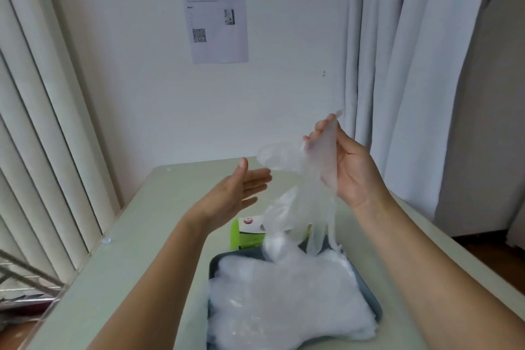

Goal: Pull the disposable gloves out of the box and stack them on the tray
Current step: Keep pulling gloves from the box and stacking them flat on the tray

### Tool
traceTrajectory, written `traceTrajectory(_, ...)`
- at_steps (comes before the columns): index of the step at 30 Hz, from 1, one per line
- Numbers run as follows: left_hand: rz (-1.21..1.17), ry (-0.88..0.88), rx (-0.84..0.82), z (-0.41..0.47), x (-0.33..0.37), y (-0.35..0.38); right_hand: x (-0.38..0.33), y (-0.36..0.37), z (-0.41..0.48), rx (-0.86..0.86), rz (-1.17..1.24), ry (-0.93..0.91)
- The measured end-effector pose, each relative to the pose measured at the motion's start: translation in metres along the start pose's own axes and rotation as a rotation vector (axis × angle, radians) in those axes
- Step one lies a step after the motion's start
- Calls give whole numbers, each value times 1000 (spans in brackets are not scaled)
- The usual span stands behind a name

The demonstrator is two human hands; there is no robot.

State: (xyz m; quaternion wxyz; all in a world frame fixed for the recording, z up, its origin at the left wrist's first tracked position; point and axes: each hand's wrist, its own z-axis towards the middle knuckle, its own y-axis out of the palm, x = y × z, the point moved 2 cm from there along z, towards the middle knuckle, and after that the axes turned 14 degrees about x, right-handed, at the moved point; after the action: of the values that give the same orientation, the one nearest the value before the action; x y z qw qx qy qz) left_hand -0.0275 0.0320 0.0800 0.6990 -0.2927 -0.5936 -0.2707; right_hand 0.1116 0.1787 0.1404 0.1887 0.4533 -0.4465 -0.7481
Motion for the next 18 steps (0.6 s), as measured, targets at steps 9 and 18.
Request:
traceTrajectory(9, 291, 224, -5, -68, 18, 43, 25, 14, -8, 34, 5, 20)
traceTrajectory(18, 332, 231, 193, -115, 12, 67, 48, -9, -20, 162, -200, 60)
